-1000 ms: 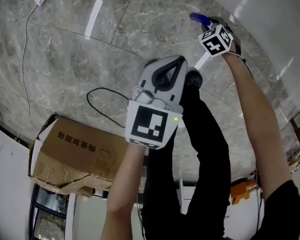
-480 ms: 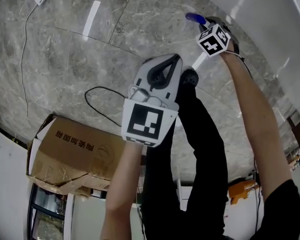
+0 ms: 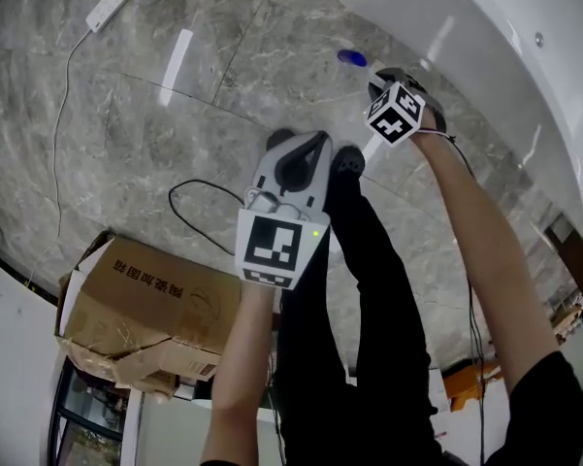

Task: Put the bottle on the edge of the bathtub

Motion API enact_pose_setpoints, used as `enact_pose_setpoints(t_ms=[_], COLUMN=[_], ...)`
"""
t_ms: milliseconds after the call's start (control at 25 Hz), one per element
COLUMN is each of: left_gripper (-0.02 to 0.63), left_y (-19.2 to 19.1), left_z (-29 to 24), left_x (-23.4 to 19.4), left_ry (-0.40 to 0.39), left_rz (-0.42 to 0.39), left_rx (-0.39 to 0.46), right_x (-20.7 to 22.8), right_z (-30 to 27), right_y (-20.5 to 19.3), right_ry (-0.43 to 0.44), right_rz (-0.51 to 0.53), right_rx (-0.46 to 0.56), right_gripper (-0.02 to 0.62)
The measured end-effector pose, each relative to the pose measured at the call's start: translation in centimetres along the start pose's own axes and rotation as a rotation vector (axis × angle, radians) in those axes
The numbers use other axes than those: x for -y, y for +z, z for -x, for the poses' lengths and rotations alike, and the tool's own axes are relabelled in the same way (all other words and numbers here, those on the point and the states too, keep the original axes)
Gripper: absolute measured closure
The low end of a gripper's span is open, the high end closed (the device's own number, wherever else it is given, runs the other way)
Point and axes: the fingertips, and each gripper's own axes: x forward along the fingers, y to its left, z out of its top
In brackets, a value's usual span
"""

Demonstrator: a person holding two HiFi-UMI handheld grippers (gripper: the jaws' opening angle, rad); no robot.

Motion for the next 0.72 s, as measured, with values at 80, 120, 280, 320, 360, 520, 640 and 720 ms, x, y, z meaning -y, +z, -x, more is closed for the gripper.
enact_pose_setpoints(t_ms=[80,120,280,320,360,520,640,720], left_gripper=[0.595,0.595,0.595,0.595,0.595,0.595,0.595,0.595], left_y=[1.4,2.0,4.2,4.9,5.5,7.9,9.9,11.6], left_z=[1.3,2.1,5.2,6.0,6.9,10.1,12.4,14.1], left_x=[1.5,2.3,6.0,6.9,7.7,10.7,13.0,14.3], left_ry=[0.0,-0.003,-0.019,-0.019,-0.018,-0.004,0.007,0.011], left_rz=[0.012,0.016,0.004,-0.001,-0.002,0.024,0.033,0.031], left_rx=[0.005,0.006,0.0,0.001,0.005,0.022,0.039,0.058], right_x=[-0.3,-0.4,-1.2,-1.4,-1.8,-3.5,-4.6,-4.8], right_z=[2.5,3.8,9.9,11.6,13.2,19.8,24.6,27.9], right_y=[-0.1,-0.2,-0.5,-0.6,-0.7,-1.0,-1.0,-0.4], right_ry=[0.0,-0.002,-0.002,-0.001,-0.001,0.005,-0.002,-0.02], right_rz=[0.007,0.0,-0.053,-0.058,-0.061,-0.042,-0.019,-0.022], right_rx=[-0.001,0.0,0.03,0.042,0.055,0.099,0.136,0.181], right_gripper=[0.505,0.508,0.515,0.518,0.52,0.53,0.549,0.557])
